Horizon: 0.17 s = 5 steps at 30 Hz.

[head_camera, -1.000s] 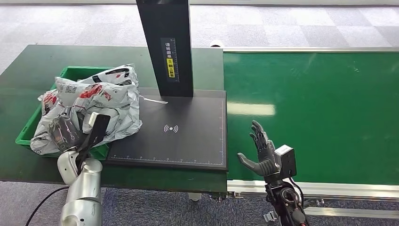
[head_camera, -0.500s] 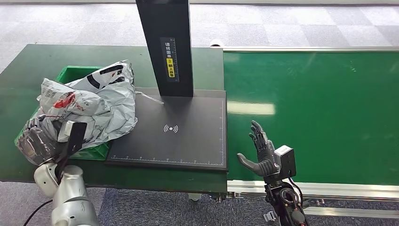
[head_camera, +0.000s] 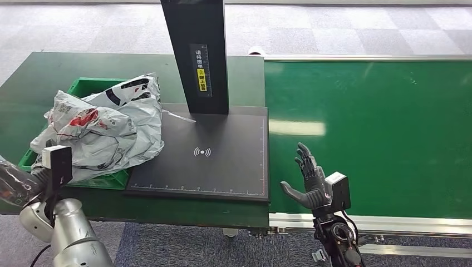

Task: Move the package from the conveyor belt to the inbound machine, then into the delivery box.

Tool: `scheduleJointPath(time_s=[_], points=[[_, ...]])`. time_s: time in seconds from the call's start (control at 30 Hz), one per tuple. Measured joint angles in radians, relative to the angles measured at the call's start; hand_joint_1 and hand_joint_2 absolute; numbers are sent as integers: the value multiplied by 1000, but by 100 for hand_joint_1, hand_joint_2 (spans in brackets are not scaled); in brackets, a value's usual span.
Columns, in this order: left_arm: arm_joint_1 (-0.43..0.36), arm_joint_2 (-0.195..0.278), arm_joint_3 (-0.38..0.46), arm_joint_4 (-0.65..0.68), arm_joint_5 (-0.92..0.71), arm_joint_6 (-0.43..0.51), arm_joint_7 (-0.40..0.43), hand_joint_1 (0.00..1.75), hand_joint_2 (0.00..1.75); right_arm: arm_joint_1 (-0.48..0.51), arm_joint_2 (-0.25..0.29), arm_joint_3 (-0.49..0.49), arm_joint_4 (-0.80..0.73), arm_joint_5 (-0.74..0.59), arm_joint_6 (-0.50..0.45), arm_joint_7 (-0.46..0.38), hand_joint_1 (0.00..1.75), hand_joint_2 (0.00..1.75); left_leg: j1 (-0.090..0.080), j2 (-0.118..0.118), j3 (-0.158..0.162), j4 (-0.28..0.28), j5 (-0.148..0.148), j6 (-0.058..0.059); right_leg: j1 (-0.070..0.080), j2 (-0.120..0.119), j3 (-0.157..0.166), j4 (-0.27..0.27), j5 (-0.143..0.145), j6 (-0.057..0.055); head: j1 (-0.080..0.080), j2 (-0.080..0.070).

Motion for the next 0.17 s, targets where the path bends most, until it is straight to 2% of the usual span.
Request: scheduleJointPath(time_s=[0.17], points=[[40,-9,-104,-174,165,0,-1,0,0,0,-1,0,0,-4,3,-8,0,175,0,0,0,0,0,0,0,0,0,0,0,0,0,0]])
